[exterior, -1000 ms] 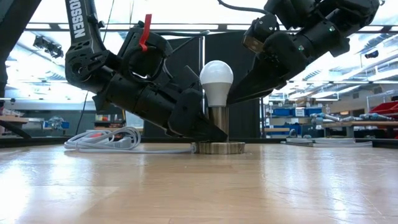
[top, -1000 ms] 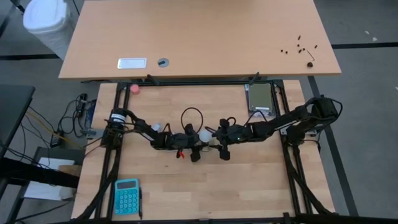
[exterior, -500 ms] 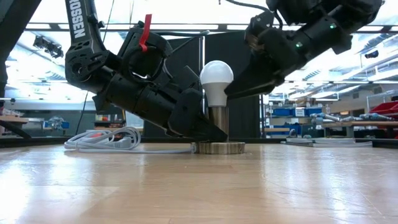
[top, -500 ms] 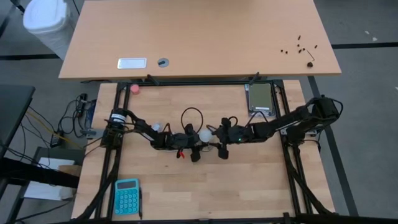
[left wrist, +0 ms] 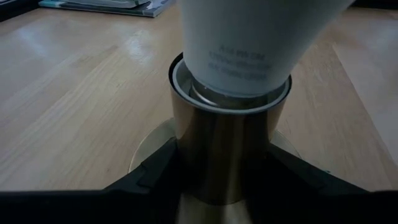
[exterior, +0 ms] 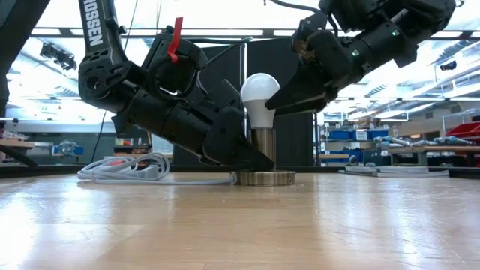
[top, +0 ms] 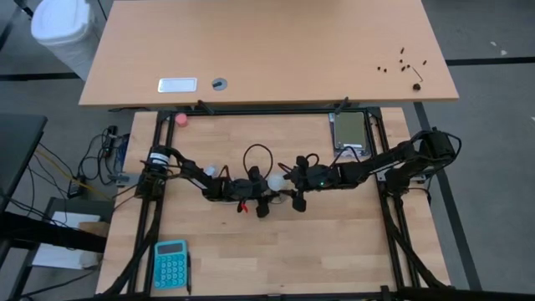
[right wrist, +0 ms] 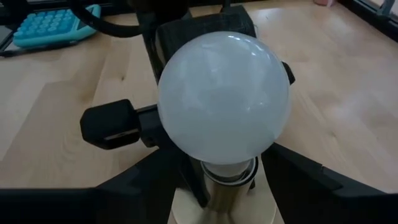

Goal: Screw lightbulb
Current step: Insert the lightbulb into the lamp holder

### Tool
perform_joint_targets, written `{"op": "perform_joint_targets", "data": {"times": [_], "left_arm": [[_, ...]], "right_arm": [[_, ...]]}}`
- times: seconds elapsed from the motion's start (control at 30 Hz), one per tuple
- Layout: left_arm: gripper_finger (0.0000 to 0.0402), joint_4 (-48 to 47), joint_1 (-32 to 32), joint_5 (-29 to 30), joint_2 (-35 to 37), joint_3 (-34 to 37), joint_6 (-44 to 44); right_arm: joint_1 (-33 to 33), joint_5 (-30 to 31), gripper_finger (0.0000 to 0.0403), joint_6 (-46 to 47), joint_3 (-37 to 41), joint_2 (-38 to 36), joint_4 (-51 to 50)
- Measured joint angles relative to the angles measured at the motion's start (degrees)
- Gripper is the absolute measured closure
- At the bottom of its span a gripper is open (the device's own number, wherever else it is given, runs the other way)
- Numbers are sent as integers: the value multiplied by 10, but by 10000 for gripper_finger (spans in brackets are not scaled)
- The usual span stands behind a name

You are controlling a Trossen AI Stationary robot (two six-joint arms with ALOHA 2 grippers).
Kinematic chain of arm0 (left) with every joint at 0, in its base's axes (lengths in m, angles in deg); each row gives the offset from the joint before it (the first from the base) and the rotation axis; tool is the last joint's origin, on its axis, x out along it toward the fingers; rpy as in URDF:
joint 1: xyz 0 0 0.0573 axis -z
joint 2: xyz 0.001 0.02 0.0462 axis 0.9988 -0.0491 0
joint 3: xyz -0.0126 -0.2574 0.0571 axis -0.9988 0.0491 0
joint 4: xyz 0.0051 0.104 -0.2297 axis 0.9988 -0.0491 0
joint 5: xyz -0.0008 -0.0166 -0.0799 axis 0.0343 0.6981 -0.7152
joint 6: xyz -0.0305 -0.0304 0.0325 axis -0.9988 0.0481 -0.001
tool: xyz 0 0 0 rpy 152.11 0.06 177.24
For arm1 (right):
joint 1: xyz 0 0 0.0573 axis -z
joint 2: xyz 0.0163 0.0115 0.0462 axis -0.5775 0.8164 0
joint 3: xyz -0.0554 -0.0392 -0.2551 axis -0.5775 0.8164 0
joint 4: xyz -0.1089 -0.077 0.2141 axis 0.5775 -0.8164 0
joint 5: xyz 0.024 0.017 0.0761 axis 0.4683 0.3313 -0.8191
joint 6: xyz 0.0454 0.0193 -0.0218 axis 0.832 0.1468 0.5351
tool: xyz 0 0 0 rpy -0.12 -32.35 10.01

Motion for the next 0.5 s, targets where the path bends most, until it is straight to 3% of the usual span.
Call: {"op": "perform_joint_targets", "data": {"times": [0.5], "left_arm": [[208, 6, 0, 10, 0, 0, -9]], "right_arm": [[-23, 67, 168, 43, 0, 0, -4]]}}
